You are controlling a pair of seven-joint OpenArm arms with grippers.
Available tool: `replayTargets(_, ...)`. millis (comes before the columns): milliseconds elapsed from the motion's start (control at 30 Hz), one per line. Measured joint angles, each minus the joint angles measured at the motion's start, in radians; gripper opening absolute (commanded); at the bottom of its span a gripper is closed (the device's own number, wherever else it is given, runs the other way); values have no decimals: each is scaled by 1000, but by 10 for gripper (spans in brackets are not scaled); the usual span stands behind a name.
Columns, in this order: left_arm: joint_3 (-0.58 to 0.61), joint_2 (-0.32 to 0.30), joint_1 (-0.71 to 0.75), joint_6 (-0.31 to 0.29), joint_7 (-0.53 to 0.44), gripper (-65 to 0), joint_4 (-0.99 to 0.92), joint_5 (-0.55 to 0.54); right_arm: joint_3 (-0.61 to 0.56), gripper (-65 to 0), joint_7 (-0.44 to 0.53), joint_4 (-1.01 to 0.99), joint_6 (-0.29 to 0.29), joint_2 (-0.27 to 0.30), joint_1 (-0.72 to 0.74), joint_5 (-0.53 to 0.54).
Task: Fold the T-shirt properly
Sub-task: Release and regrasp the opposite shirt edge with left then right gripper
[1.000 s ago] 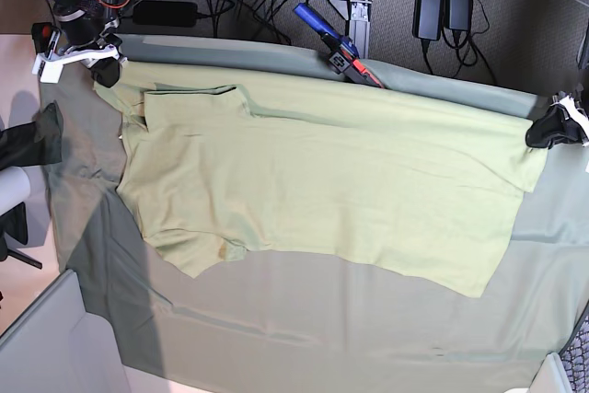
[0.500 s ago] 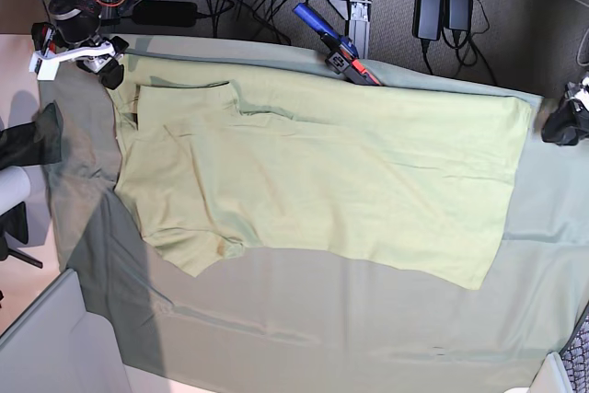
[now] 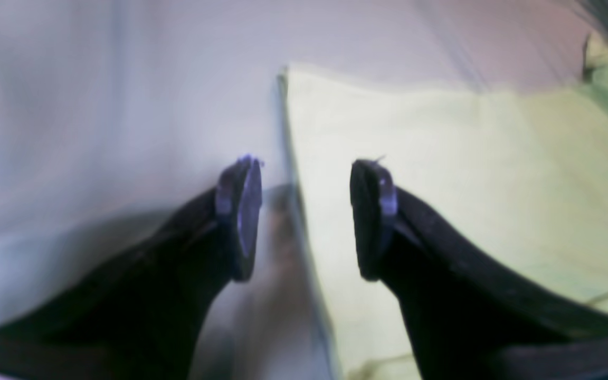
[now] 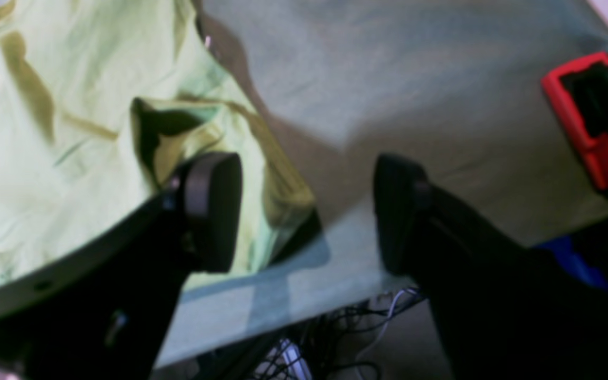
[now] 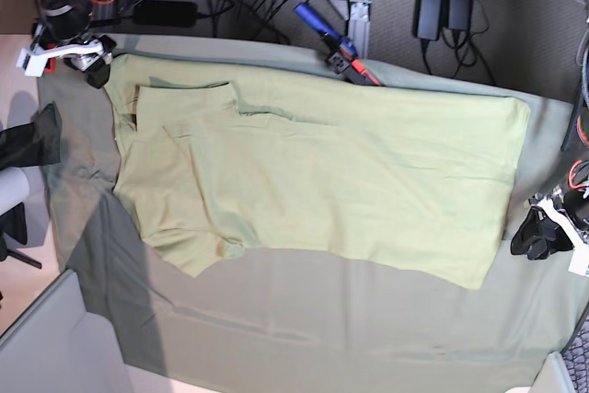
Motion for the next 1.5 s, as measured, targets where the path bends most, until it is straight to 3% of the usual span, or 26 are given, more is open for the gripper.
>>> replayTargets(133, 83, 35, -186, 1, -90, -339, -257, 86, -1, -260, -1, 0, 0, 0, -5, -23)
replayTargets(300, 91, 64, -340, 5, -98, -339, -513, 105, 0, -260, -1, 0, 0, -1, -6, -26)
replayTargets(600, 92, 134, -345, -19, -48, -339, -541, 106, 0, -260, 0, 0, 0, -1, -6, -26)
replayTargets(800, 92, 144, -343, -18, -45, -341, -541, 107, 0, -260, 0, 0, 0, -1, -6, -10)
replayTargets(867, 92, 146, -343, -19, -45, -406, -541, 108, 0, -260, 0, 0, 0, -1, -5, -10)
replayTargets(967, 92, 145, -343, -26, -45, -587, -541, 107, 0, -260, 0, 0, 0, -1, -5, -10)
replayTargets(1033, 92, 146, -343, -26, -45, -650, -541, 108, 0, -260, 0, 0, 0, -1, -4, -10)
replayTargets(1233, 92, 146, -343, -26, -48, -650, -541, 107, 2, -260, 0, 0, 0, 3, 19, 4)
replayTargets(1500, 92, 145, -344, -26, -28, -650, -541, 98, 40, -260, -5, 0, 0, 79, 101, 18)
